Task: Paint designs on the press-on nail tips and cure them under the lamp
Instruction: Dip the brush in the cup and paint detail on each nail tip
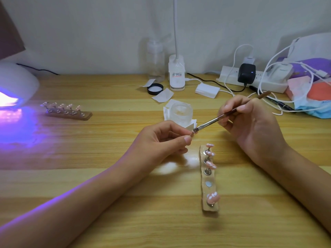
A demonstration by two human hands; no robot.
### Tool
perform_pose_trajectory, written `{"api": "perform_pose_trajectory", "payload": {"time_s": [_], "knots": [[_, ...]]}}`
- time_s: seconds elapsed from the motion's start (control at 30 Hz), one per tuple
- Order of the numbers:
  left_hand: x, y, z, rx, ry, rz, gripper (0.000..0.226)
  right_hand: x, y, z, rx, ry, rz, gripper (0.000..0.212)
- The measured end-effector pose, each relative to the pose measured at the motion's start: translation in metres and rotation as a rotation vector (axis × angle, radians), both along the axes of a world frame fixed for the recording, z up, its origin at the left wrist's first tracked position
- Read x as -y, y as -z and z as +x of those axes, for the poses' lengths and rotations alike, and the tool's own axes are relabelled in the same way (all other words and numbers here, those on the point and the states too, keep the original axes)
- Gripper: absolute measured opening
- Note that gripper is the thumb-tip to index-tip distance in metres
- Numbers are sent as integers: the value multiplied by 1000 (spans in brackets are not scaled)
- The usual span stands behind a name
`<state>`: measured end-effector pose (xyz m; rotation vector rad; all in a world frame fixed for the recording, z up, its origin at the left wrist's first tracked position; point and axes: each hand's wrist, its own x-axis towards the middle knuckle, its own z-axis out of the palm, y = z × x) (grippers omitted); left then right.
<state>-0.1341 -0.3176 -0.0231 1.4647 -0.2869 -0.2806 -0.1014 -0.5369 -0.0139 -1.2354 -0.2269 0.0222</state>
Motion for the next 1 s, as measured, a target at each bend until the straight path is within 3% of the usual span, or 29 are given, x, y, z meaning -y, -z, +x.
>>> {"api": "perform_pose_trajectory", "payload": {"time_s": [0.23,0.5,0.7,0.83,1.0], "knots": [[-1,1,1,-21,-16,-6,7,2,2,1,2,117,-43,24],[-1,1,1,-36,-27,6,10,-4,1,-4,104,18,-59,35],[-2,1,2,-41,-49,27,6,1,2,-2,71,175,-122,31],[-4,0,1,-30,-62,4,15,1,2,-3,98,303,-133,26],[-1,-3,0,-33,-73,-58,10,1,2,-3,199,463,-316,23]]}}
